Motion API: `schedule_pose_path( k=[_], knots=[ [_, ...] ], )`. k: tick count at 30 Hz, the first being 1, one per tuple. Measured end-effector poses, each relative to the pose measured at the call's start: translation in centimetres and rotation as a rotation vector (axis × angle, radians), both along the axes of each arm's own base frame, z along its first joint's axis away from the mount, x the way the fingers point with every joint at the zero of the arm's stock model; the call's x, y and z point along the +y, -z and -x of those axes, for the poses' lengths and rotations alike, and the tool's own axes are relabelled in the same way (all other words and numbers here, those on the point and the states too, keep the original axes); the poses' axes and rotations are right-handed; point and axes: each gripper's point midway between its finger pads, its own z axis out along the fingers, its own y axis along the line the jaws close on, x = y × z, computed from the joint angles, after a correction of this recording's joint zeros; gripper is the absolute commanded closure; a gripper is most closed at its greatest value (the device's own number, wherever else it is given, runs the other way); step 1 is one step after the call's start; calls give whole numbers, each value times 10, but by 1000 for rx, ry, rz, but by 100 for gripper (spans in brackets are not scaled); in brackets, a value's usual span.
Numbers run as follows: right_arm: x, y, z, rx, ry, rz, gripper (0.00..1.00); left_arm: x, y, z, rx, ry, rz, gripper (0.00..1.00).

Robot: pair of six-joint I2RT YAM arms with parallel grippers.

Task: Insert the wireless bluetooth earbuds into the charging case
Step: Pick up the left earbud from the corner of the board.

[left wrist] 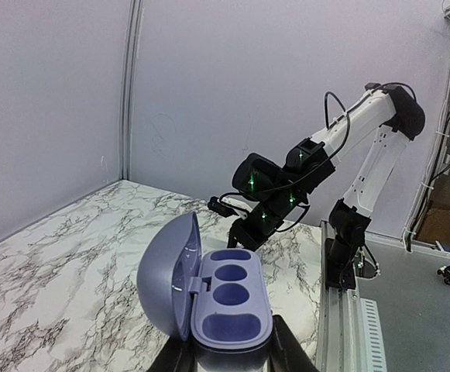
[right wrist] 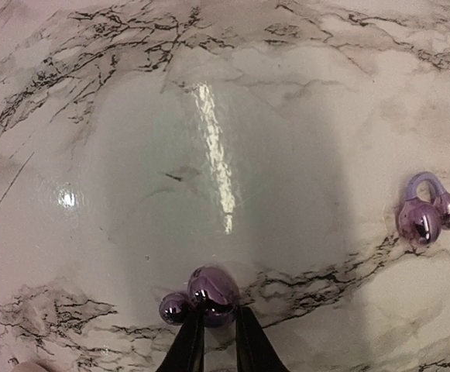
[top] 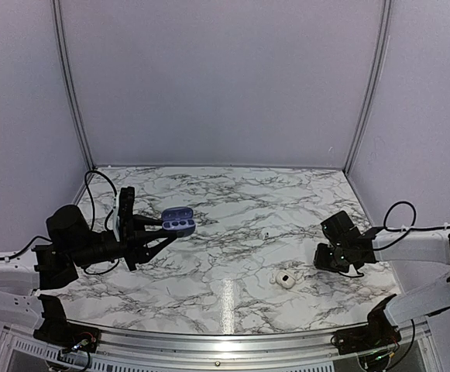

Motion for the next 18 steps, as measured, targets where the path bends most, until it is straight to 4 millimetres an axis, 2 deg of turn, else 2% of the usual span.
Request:
schedule_pose_path(
  k=[5, 10, 18],
  knots=[
    [0, -1, -6, -10, -23, -2, 100, 0, 0, 0, -2, 0, -1, 91],
    [-4, -1, -12, -20, -29, 2, 100, 1, 3, 0, -9, -1, -9, 91],
    [-1, -2, -15, -24, -86, 12, 100, 1, 6, 1, -10, -1, -15, 92]
  ],
)
